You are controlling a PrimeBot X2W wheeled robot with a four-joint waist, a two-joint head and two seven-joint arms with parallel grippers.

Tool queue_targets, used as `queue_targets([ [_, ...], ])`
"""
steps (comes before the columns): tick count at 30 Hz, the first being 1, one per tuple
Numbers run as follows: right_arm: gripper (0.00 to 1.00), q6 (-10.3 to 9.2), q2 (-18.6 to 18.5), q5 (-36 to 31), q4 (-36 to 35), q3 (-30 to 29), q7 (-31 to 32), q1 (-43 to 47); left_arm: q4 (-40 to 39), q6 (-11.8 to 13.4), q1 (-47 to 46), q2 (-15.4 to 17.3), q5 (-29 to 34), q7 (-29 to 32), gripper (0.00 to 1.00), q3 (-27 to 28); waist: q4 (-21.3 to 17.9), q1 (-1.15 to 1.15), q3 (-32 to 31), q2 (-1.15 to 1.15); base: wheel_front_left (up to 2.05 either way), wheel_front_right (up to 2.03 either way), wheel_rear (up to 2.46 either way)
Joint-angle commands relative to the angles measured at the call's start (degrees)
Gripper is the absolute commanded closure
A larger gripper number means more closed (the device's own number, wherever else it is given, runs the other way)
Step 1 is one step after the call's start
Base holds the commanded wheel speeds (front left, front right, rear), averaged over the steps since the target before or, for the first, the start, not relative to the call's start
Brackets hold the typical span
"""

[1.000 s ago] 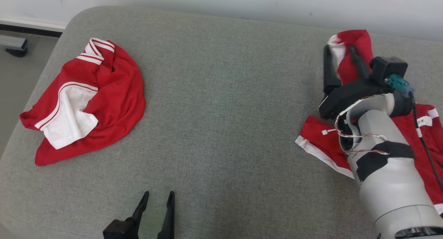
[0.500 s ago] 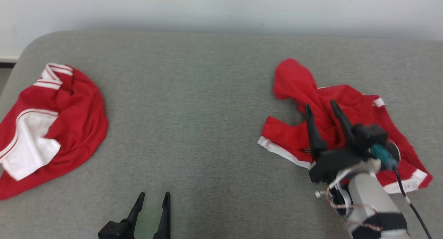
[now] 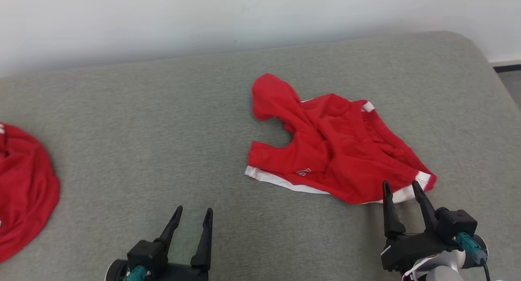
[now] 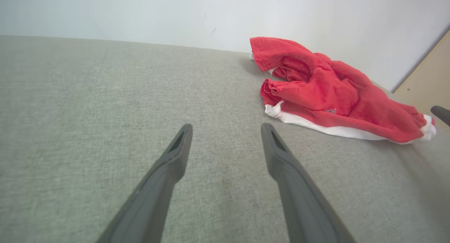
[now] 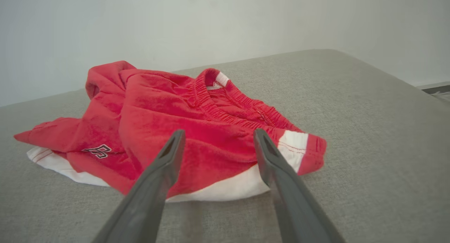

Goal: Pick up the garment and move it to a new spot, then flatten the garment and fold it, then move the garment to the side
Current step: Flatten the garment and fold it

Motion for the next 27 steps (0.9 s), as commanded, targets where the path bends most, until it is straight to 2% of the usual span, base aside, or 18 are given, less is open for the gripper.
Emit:
queue_targets([
  [1,0.00,-0.12,0.34,-0.06,-0.28,-0.05,-0.01,0.40,0.31,-0.26,-0.97,0.08,0.33,-0.18,0.00,-0.07,-3.52,0.00,0.59,0.00,0.00,0.00,0.00],
  [9,0.00,-0.12,1.14,0.09,-0.84,0.83,-0.01,-0.43,6.12,-0.85,-8.13,0.10,0.15,-0.18,0.00,-2.47,-9.42,0.00,3.51,0.00,0.00,0.00,0.00],
  [14,0.00,-0.12,1.28,0.69,-0.96,1.37,-0.01,-1.51,9.94,-0.84,-11.77,0.13,1.61,-0.19,0.00,-0.93,-12.44,0.00,5.21,0.00,0.00,0.00,0.00],
  [26,0.00,-0.12,1.40,2.66,-1.10,1.63,-0.01,-2.53,13.38,-0.85,-14.67,0.10,4.49,-0.17,0.00,2.32,-14.53,0.00,8.20,0.00,0.00,0.00,0.00],
  [27,0.00,-0.12,1.40,2.64,-1.11,1.69,-0.01,-2.57,13.41,-0.85,-14.54,0.11,4.69,-0.17,0.03,2.62,-14.54,0.00,8.32,0.00,0.00,0.00,0.00],
])
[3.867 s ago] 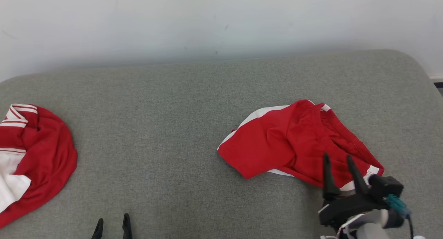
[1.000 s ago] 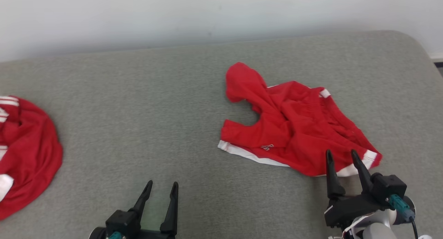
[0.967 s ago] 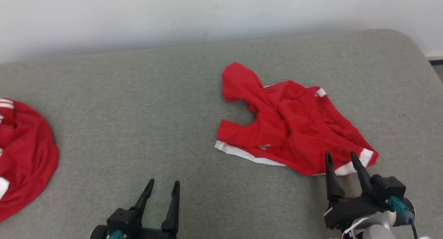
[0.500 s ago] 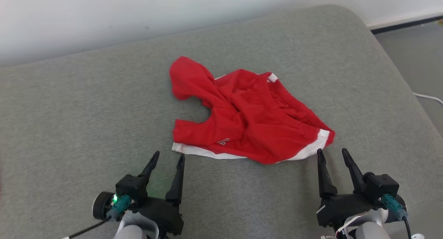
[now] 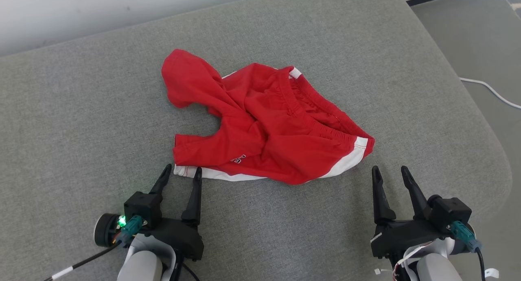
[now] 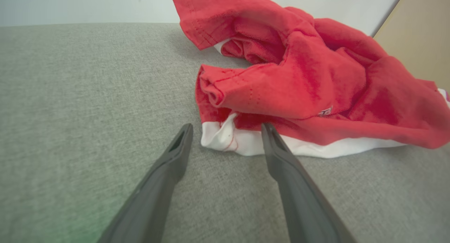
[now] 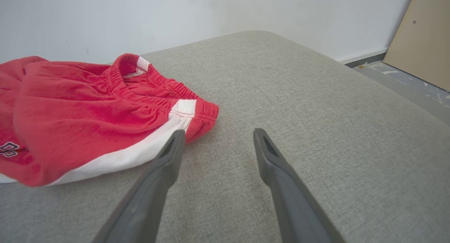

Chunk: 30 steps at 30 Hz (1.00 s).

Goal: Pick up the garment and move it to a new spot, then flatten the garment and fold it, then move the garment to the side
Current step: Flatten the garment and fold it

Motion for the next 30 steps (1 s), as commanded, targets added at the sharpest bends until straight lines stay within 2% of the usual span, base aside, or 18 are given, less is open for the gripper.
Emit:
queue_targets([
  [1,0.00,-0.12,0.21,0.35,-0.13,0.16,-0.01,-0.56,0.42,0.06,0.18,0.13,0.79,-0.15,0.15,0.64,-0.36,0.00,0.59,0.00,0.00,0.00,0.00],
  [2,0.00,-0.12,0.20,0.57,-0.16,0.24,-0.01,-0.59,0.22,0.05,0.59,0.14,0.75,-0.13,0.73,0.90,-0.20,0.00,0.67,0.00,0.00,0.00,0.00],
  [4,0.00,-0.13,0.21,0.52,-0.12,0.18,-0.01,-0.60,0.33,0.06,1.10,0.18,0.36,-0.12,1.00,1.27,0.13,0.00,0.61,0.00,0.00,0.00,0.00],
  [18,0.00,-0.13,0.16,-0.14,0.63,-0.16,0.00,0.38,-1.81,0.08,5.12,0.20,-1.21,-0.13,1.00,0.06,5.21,0.00,-2.98,0.00,0.00,0.00,0.00],
  [30,0.00,-0.13,0.17,0.62,1.90,0.19,-0.01,2.56,-4.27,0.50,11.19,0.10,0.34,-0.16,1.00,8.48,10.40,0.00,-8.78,0.00,0.00,0.00,0.00],
])
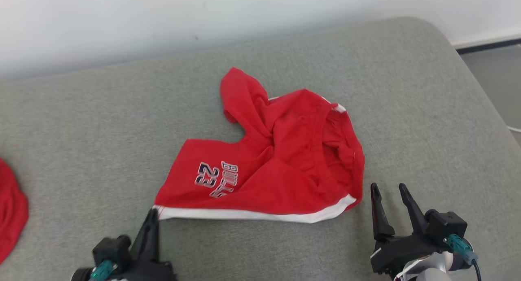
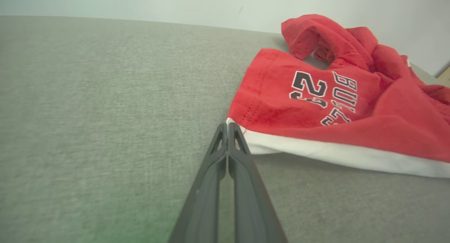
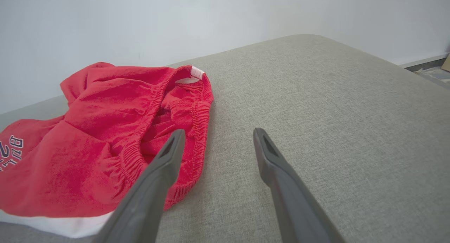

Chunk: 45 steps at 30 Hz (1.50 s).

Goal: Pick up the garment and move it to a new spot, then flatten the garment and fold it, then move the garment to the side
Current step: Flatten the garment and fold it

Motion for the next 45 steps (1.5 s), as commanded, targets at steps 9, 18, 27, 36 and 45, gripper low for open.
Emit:
queue_targets([
  [9,0.00,-0.13,0.06,0.78,0.78,0.57,-0.01,3.23,0.26,1.85,6.96,0.11,0.83,-0.18,1.00,5.48,5.01,0.00,-6.54,0.00,0.00,0.00,0.00],
  [18,0.00,-0.13,0.08,0.73,-0.14,2.90,-0.01,5.46,-1.28,2.70,10.61,0.11,1.03,-0.18,0.00,6.11,6.20,0.00,-9.67,0.00,0.00,0.00,0.00],
  [27,0.00,-0.13,0.08,0.28,-0.88,4.64,-0.01,7.16,-5.85,2.36,14.74,0.11,0.84,-0.18,0.00,5.88,5.92,0.00,-11.92,0.00,0.00,0.00,0.00],
  [36,0.00,-0.13,0.07,-1.85,-0.93,6.32,-0.01,9.26,-8.23,2.47,17.04,0.10,2.52,-0.18,0.00,5.29,6.16,0.00,-13.03,0.00,0.00,0.00,0.00],
  [45,0.00,-0.13,0.08,-2.48,-0.13,8.81,-0.01,9.68,-8.30,2.37,16.71,0.11,2.16,-0.18,0.00,4.67,6.93,0.00,-12.46,0.00,0.00,0.00,0.00],
])
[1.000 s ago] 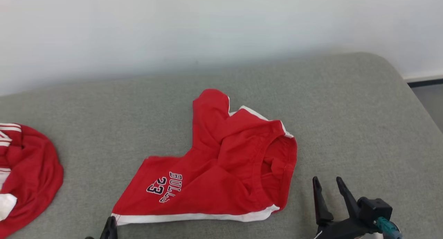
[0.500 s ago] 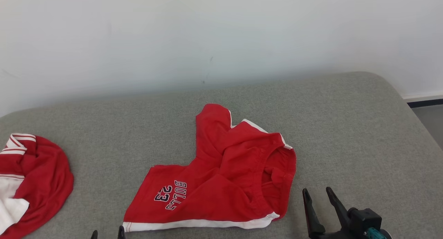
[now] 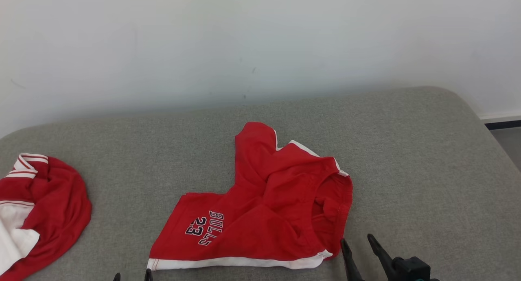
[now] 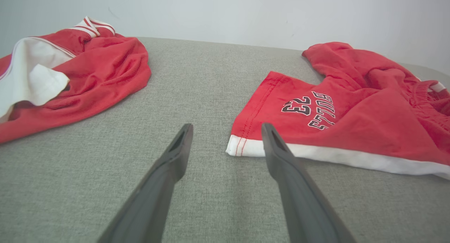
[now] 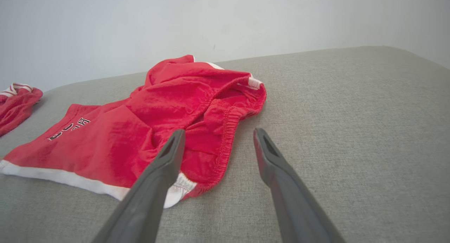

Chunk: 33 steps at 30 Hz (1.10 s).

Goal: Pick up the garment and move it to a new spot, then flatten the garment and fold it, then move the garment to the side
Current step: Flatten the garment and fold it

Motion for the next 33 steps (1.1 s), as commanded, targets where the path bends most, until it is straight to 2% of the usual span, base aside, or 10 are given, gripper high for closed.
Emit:
queue_targets([
  [1,0.00,-0.13,0.05,-0.67,0.58,0.72,-0.01,0.18,-0.08,0.08,-0.04,0.07,-0.18,-0.18,0.00,-0.07,0.29,0.00,0.51,0.00,0.00,0.00,0.00],
  [14,0.00,-0.13,-0.77,-5.23,8.18,5.40,-0.01,-3.66,1.13,0.43,-1.33,0.07,-2.68,-0.17,0.00,-2.39,2.24,0.00,3.50,0.00,0.00,0.00,0.00],
  [23,0.00,-0.13,-1.80,-7.20,9.22,7.36,-0.01,-4.87,1.33,0.72,-2.01,0.07,-3.72,-0.17,0.00,-2.96,2.81,0.00,4.33,0.00,0.00,0.00,0.00],
  [24,0.03,-0.13,-1.86,-7.21,9.43,7.46,-0.01,-4.97,1.30,0.77,-2.04,0.07,-3.80,-0.17,0.00,-3.01,2.79,0.00,4.39,0.00,0.00,0.00,0.00],
  [25,0.12,-0.13,-1.96,-7.20,9.65,7.56,-0.01,-5.12,1.27,0.85,-2.07,0.08,-3.86,-0.17,0.00,-3.05,2.77,0.00,4.46,0.00,0.00,0.00,0.00],
  [27,0.34,-0.13,-2.17,-7.23,10.04,7.68,-0.01,-5.59,1.21,0.93,-2.18,0.07,-3.99,-0.17,0.00,-3.17,2.72,0.00,4.64,0.00,0.00,0.00,0.00],
  [28,0.53,-0.13,-2.29,-7.29,10.42,7.67,-0.01,-5.70,1.17,0.90,-2.29,0.07,-4.04,-0.17,0.00,-3.22,2.72,0.00,4.76,0.00,0.00,0.00,0.00],
  [33,0.69,-0.13,-2.41,-6.90,11.72,7.68,0.00,-6.16,1.09,1.04,-2.56,0.07,-4.28,-0.17,0.00,-3.68,2.65,0.00,5.39,0.00,0.00,0.00,0.00],
])
